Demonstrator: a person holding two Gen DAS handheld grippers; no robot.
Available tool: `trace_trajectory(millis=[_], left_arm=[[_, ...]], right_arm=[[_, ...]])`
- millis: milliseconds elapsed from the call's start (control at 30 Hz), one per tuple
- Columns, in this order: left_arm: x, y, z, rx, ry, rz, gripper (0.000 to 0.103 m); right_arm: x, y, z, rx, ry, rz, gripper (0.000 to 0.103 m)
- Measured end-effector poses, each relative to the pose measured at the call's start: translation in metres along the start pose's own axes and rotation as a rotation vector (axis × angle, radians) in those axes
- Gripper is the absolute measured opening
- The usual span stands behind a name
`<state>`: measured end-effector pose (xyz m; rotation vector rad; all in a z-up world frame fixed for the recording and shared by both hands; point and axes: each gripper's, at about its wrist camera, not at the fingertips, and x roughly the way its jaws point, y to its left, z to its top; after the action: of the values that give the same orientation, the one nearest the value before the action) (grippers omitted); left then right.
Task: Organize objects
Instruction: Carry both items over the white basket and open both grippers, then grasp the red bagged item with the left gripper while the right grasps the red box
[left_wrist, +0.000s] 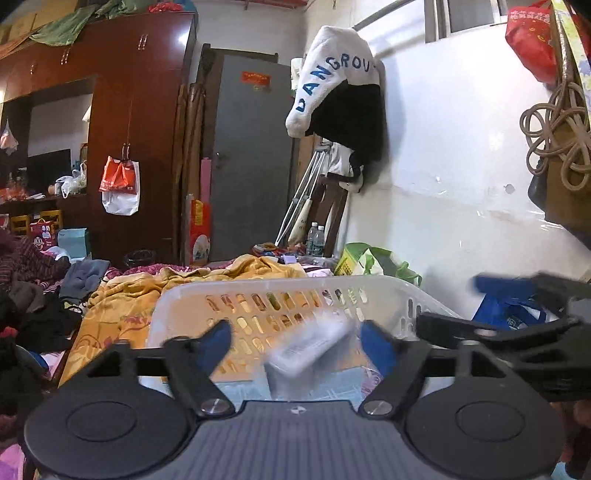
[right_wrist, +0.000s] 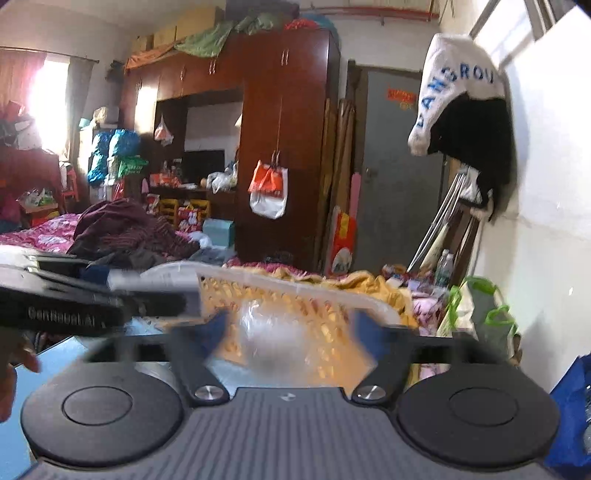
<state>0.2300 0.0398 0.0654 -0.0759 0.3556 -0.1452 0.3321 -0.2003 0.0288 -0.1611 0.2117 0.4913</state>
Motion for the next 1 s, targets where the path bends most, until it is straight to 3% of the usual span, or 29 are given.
trace_trajectory(millis=[167,433,533,633,800,1000], left_arm=[[-0.038,0.003,-0.019,-0.014,-0.054,-0.005,0.083],[-0.121,0.0,-0.109,-0.09,-0.168,-0.073,0.089],[-0.128,-0.009,-0.129,-0.076,-0.149,-0.097,0.089],[-0.135,-0.021,-0.14,-0.044,-0.157,-0.091,0.089],[-0.137,-0.031,-0.146,-0.014,-0.129,-0.103,0.079],[-0.13,-0.046,-0.159,0.027,-0.099,-0.098,0.072]], right_arm=[[-0.05,-0.006,-0.016,0.059,-0.063,0.047,0.103],[-0.132,-0.001,-0.115,0.197,-0.114,0.054,0.103],[-0.133,0.006,-0.123,0.213,-0.078,0.091,0.103],[-0.128,0.019,-0.119,0.127,-0.072,0.072,0.103],[-0.119,0.022,-0.131,0.084,-0.002,0.073,0.103],[-0.117,0.02,-0.144,0.096,0.06,0.08,0.09]])
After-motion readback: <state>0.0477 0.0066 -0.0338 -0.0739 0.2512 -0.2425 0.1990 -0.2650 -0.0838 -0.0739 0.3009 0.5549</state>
